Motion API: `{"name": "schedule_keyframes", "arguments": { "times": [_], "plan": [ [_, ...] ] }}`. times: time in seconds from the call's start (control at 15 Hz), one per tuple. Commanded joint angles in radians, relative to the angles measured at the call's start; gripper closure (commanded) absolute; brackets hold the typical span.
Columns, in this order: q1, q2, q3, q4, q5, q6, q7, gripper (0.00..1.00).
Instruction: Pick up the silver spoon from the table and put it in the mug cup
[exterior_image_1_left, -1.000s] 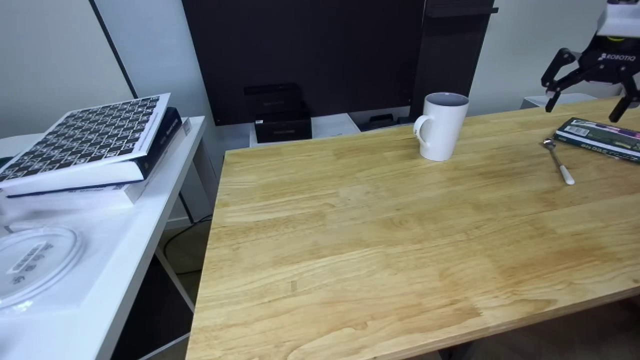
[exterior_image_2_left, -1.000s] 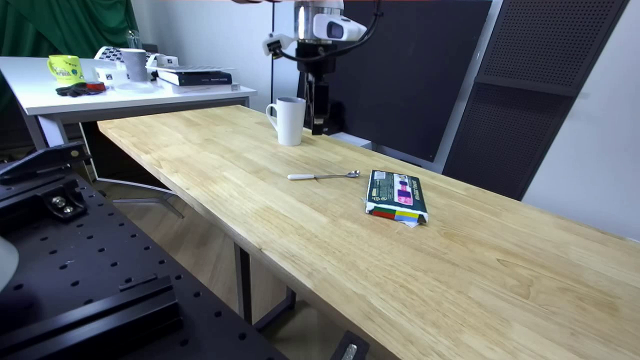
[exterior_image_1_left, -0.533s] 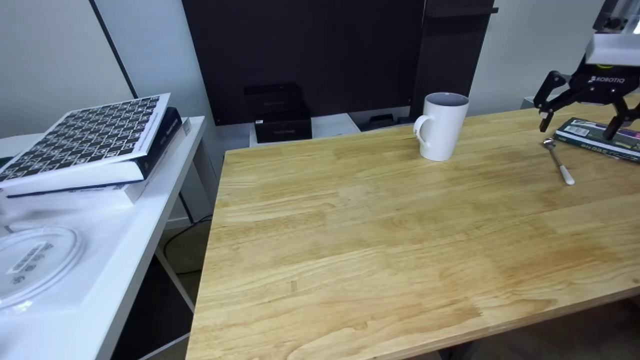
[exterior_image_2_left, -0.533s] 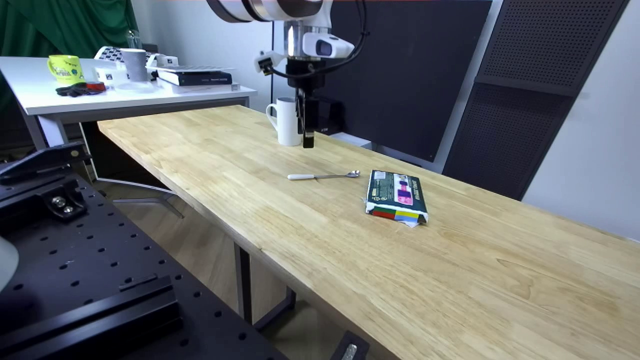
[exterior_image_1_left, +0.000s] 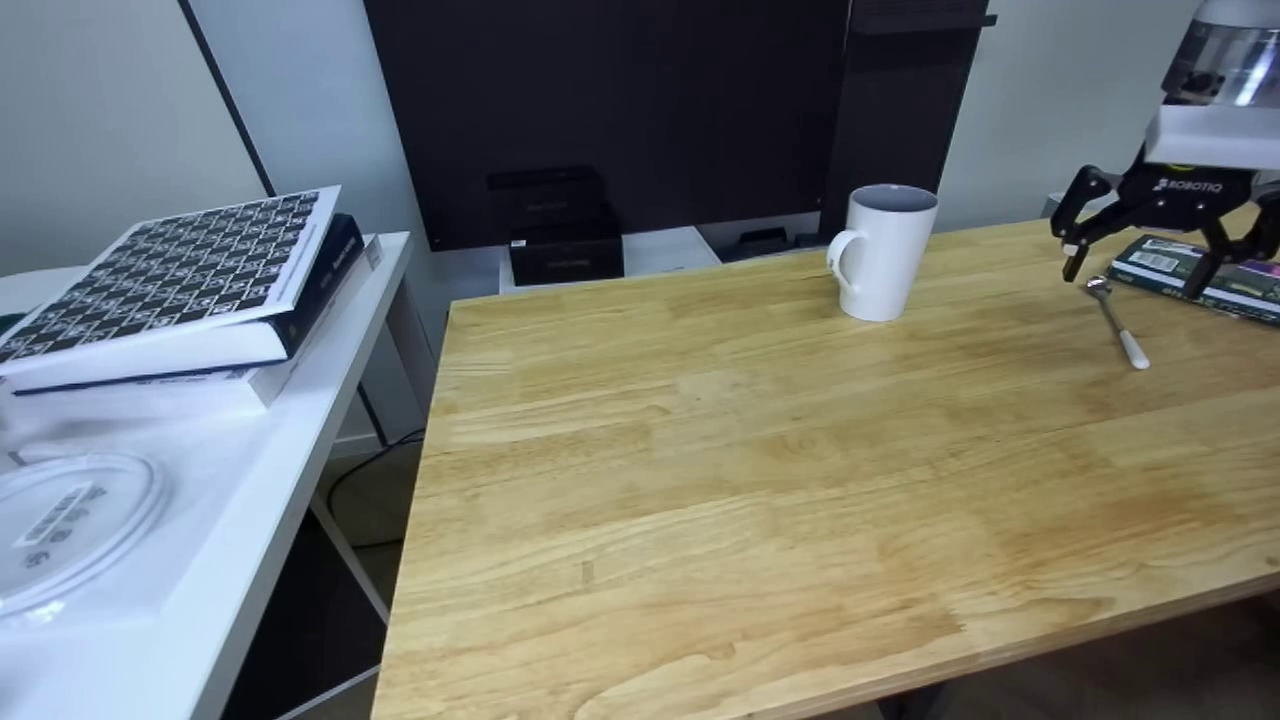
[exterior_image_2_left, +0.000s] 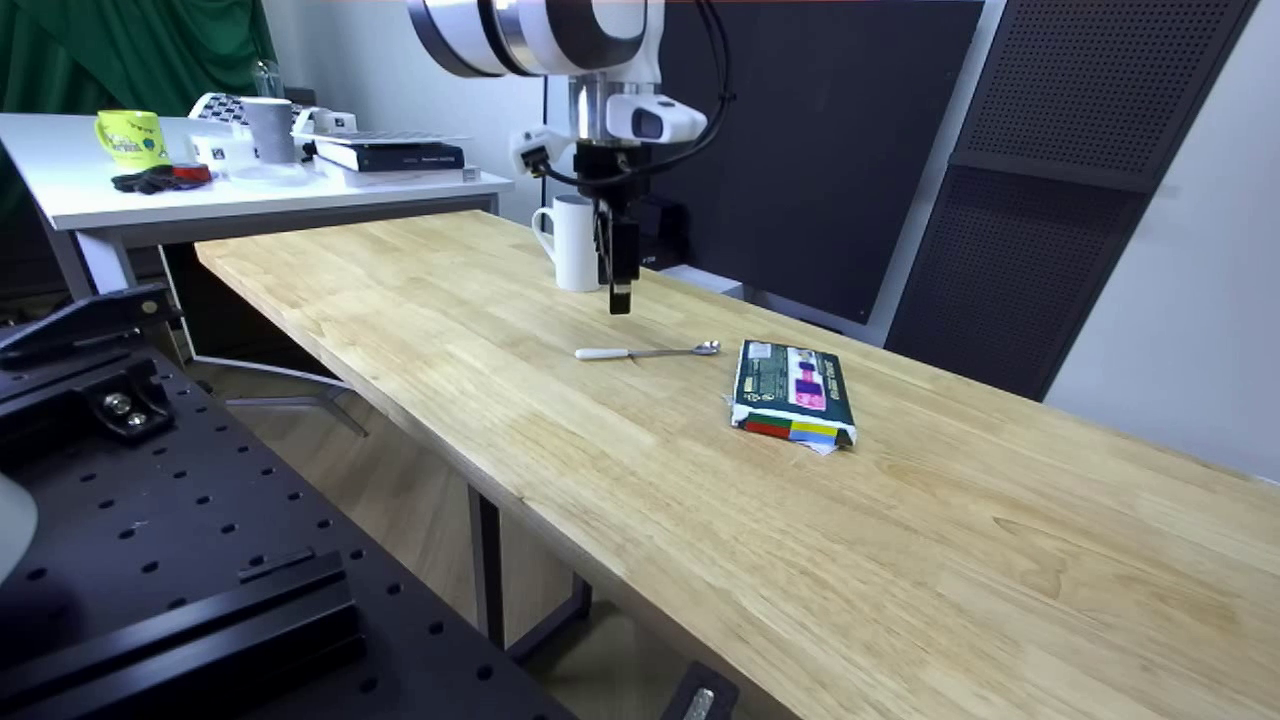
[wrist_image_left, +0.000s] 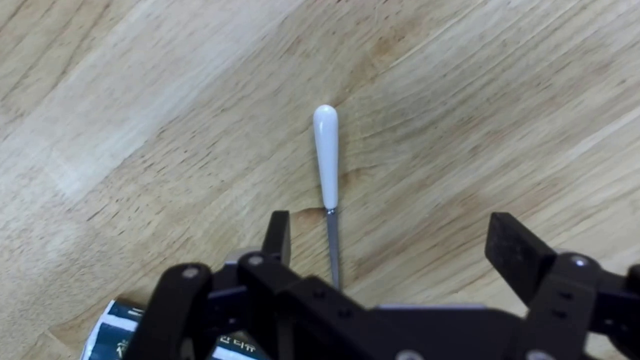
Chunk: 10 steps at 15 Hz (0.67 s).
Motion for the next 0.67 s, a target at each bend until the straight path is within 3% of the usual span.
{"name": "schedule_keyframes", "arguments": {
  "times": [0.0, 0.6],
  "plan": [
    [0.02, 0.054, -0.012, 0.037, 0.033, 0.023, 0.001, 0.0],
    [0.012, 0.107, -0.01, 0.05, 0.088, 0.052, -0.016, 0.0]
  ]
}}
